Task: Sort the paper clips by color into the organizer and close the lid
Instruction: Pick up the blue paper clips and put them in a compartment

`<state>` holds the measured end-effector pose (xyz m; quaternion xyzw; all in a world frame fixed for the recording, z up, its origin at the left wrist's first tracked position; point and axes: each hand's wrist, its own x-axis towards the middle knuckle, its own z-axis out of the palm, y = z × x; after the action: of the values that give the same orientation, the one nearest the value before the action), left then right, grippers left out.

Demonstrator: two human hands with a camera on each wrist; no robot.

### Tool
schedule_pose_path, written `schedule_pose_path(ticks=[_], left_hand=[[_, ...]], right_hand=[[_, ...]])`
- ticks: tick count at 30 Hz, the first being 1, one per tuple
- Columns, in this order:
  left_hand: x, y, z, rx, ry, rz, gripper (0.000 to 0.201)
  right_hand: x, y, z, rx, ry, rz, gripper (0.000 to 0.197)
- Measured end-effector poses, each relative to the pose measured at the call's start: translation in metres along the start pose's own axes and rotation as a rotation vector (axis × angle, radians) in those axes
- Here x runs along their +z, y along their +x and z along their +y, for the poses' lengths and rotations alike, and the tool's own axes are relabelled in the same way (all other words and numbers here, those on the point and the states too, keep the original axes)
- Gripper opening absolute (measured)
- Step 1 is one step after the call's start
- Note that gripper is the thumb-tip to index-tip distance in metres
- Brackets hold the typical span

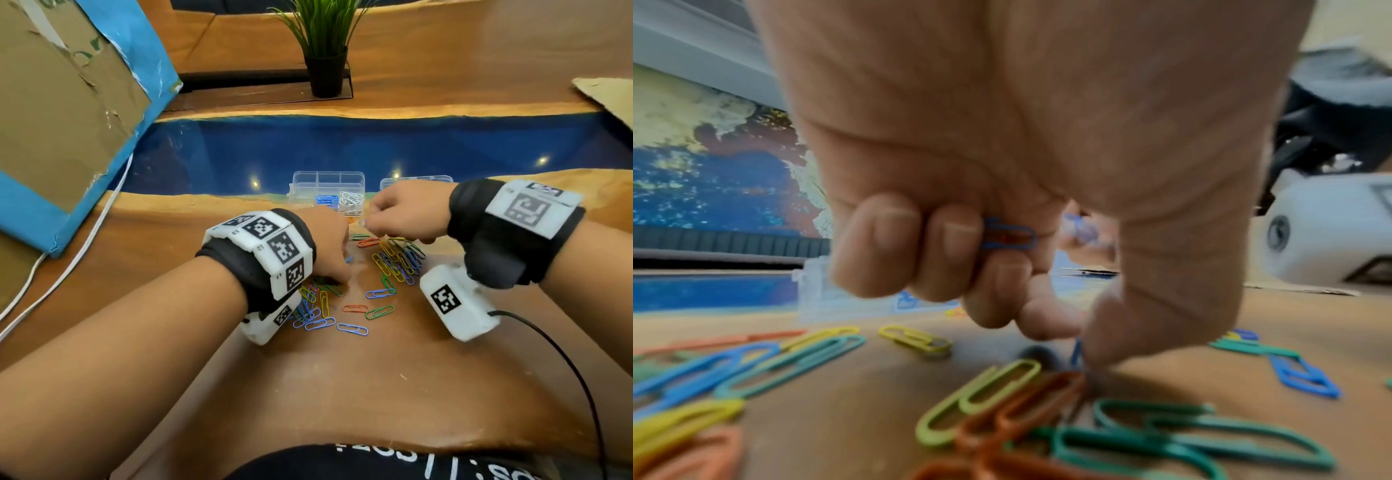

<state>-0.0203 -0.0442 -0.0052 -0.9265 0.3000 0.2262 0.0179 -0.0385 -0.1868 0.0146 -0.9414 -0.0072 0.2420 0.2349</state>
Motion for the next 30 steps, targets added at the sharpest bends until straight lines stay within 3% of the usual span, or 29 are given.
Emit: schedule_pose_path(ticks=[4, 7, 10, 12, 16, 19, 22, 24, 30], left_hand=[[-0.003, -0.002, 0.000, -0.034, -0.129, 0.029, 0.032], [-0.003, 0.000, -0.001, -0.020, -0.526, -0.023, 0.030], [0.000, -0.001, 0.005, 0.017, -0.989, -0.035, 0.026], [0.001, -0.003, 0.012, 0.041, -1.215, -0.069, 0.016], [0.001, -0.006, 0.016, 0.058, -1.351, -0.105, 0.026], [0.001, -0.006, 0.015, 0.059, -1.141, -0.092, 0.026], [0.002, -0.009, 0.022, 0.120, -0.467, -0.019, 0.004], [0.006, -0.013, 0.029, 0.139, -0.180, 0.021, 0.011], [0.005, -0.014, 0.041, 0.163, 0.000, 0.032, 0.018]], right_hand=[[-0.006, -0.006, 0.018, 0.069, 0.745, -0.185, 0.016], [-0.009, -0.014, 0.027, -0.033, 1.078, -0.215, 0.017], [-0.008, -0.016, 0.029, -0.136, 1.163, -0.163, 0.028], [-0.005, -0.016, 0.030, -0.124, 1.146, -0.142, 0.028], [0.001, -0.013, 0.032, 0.000, 0.983, -0.065, 0.016], [0.004, -0.011, 0.034, 0.088, 0.927, 0.004, 0.015], [0.005, -0.011, 0.033, 0.172, 0.840, 0.051, 0.008], [0.006, -0.011, 0.030, 0.194, 0.748, 0.044, 0.008], [-0.001, -0.006, 0.016, 0.218, 0.643, 0.012, 0.012]])
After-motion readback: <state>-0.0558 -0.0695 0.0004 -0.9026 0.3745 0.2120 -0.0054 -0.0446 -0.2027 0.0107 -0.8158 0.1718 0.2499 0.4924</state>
